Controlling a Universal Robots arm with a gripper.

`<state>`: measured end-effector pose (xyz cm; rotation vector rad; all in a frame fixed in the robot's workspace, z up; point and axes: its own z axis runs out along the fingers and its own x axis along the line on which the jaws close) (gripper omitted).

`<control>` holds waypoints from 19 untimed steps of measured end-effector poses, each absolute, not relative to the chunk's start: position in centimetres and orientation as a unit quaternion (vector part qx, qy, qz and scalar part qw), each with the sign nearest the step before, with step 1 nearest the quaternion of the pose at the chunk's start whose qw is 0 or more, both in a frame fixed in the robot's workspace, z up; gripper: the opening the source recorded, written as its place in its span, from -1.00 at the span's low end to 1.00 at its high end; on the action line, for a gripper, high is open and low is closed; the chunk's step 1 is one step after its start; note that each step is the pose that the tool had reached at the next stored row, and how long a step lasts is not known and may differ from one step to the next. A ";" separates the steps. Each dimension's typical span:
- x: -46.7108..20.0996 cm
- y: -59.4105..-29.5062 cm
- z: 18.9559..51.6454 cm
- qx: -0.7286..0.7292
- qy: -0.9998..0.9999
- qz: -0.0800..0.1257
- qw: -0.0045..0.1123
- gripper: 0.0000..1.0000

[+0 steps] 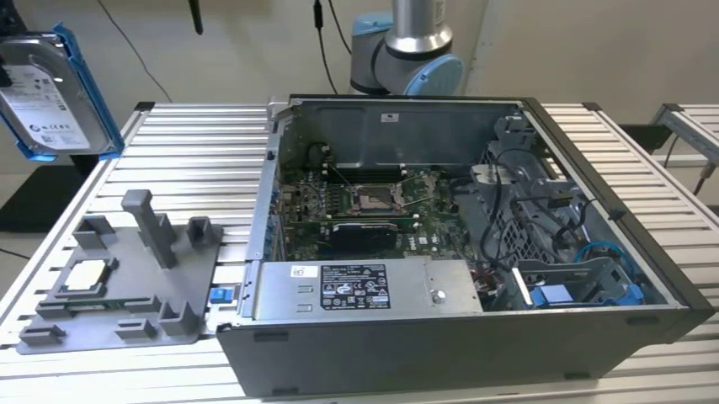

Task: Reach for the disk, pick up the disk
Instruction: 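Pick up the disk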

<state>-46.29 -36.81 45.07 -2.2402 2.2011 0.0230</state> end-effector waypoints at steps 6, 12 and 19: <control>-46.3 -36.8 46.2 -0.713 0.701 0.007 0.000 -1.00; -46.3 -36.8 47.2 -0.714 0.701 0.007 0.000 -1.00; -46.3 -36.8 48.7 -0.714 0.700 0.007 0.000 -1.00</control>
